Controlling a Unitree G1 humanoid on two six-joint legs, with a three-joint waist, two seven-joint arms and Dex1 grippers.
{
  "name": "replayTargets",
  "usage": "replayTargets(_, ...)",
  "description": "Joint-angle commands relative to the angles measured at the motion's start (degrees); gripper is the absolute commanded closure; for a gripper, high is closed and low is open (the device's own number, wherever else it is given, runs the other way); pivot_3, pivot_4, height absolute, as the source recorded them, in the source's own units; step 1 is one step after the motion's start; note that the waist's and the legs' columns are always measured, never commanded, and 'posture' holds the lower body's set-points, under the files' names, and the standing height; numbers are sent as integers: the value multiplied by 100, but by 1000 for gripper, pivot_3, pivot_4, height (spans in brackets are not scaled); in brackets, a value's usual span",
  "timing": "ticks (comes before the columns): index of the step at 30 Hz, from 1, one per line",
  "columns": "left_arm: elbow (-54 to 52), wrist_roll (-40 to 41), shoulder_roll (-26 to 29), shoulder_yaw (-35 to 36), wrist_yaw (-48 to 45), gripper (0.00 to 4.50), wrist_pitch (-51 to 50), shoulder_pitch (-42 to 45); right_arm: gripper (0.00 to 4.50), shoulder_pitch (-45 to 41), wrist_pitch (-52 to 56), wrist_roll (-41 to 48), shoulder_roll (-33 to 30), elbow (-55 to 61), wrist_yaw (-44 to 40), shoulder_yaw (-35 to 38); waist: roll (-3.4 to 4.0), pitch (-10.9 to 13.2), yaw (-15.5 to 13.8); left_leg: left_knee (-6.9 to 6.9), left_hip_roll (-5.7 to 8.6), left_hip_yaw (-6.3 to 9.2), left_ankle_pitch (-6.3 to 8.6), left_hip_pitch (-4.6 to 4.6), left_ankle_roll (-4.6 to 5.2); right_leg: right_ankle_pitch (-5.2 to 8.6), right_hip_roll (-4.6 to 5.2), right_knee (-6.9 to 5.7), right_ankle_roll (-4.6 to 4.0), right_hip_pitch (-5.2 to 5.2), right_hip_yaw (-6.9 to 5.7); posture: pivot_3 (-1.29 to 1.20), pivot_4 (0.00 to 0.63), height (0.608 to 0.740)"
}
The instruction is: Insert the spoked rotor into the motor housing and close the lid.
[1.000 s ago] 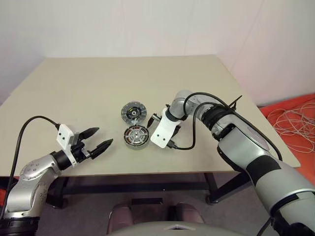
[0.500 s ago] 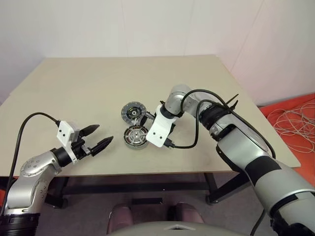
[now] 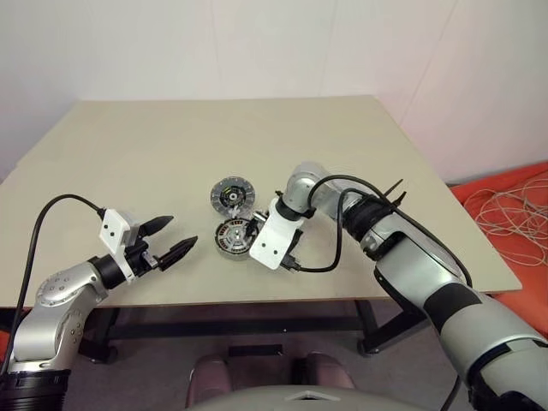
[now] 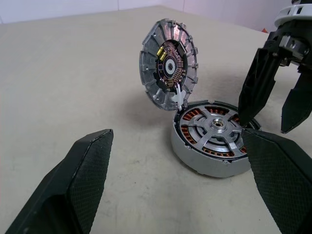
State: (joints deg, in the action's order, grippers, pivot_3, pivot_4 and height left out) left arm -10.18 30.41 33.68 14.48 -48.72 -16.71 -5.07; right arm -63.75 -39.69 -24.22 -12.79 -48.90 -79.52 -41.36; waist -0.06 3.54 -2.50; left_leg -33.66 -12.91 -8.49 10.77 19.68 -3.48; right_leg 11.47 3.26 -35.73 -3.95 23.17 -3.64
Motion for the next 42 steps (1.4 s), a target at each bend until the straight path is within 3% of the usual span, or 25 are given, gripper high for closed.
replayTargets(1, -32, -17, 7, 97, 5, 0, 137, 44, 1661, -48, 88, -77, 51, -38, 121, 3, 0, 0, -4, 0, 0, 1, 0, 0, 0, 0, 0, 0, 0, 0, 0, 0, 0, 740)
replayTargets(8, 48, -57, -40, 98, 89, 0, 194, 136, 4088, 25, 340, -185, 78, -17, 235, -23, -2, -1, -8, 1, 2, 1, 0, -2, 0, 0, 1, 0, 0, -2, 0, 0, 0, 740)
replayTargets(10, 57, -59, -41, 87, 98, 0, 197, 152, 4498, 47, 360, -208, 69, 0, 250, -36, -7, -4, 0, 1, 0, 1, 0, -3, 1, 0, 0, 0, 1, -13, 0, 0, 0, 740)
replayTargets(17, 71, -87, -50, 26, 140, 0, 169, 255, 4498, 201, 1209, -295, 191, 302, 751, 168, -5, -2, 5, 0, 0, 1, 0, -43, -1, 21, -2, -3, 36, -29, 1, 0, 0, 740)
replayTargets(23, 120, -100, -42, 18, 147, 0, 174, 292, 4498, 630, 4518, -130, 476, 1936, 479, 728, -8, 6, 15, 2, 0, 11, -2, -59, -5, 23, -13, -1, 40, -33, 3, 0, 0, 740)
replayTargets(30, 271, -138, -18, 38, 116, 0, 232, 359, 4498, 732, 7803, -43, 631, 3350, -159, 719, -10, 12, -60, 1, 0, 12, -5, -56, -10, 22, -13, -1, 40, -17, 5, 0, 0, 740)
replayTargets(42, 407, -215, -58, -67, 94, 0, 272, 478, 4498, 636, 8596, 476, 593, 3256, 90, 372, -12, 11, -171, 57, 8, 9, 1, -51, -19, 7, -10, 5, -10, -4, 11, 0, 0, 740)
